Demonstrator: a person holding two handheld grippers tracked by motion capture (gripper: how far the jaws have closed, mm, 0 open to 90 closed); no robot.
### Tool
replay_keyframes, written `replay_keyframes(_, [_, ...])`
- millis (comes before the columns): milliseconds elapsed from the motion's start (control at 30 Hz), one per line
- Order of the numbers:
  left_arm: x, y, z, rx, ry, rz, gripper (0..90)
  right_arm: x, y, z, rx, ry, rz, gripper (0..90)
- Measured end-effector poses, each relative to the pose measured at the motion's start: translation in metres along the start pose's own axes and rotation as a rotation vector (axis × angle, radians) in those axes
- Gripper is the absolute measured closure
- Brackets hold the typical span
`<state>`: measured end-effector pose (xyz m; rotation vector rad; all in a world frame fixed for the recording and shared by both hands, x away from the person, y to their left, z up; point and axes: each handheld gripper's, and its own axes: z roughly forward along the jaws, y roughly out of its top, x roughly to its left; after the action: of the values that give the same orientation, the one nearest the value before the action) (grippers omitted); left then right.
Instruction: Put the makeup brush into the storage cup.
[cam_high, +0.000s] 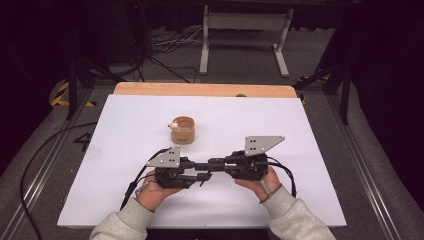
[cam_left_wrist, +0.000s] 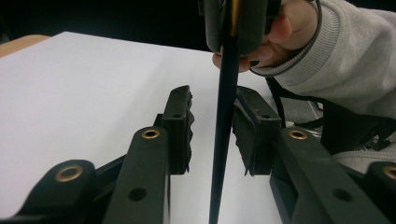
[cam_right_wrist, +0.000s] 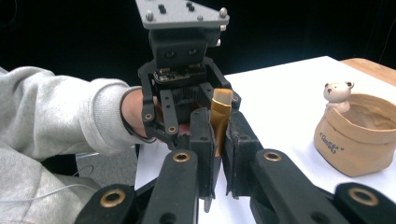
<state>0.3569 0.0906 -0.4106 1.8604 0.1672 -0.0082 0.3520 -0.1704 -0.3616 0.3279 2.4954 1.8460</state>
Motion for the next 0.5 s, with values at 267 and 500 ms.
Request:
replay_keyframes(267, [-0.0018,0.0039,0.0031,0.042,-0.003,0.000,76.7,0.0002,-0.0003,0.0005,0.020,-0.016,-0.009,83.8])
replay_keyframes(500, [-0.0048,0.0069,0.0012,0.044,0.020,0.040,82.4,0.0022,0.0010,-0.0012,0.008,-0.035,-0.029,76.8])
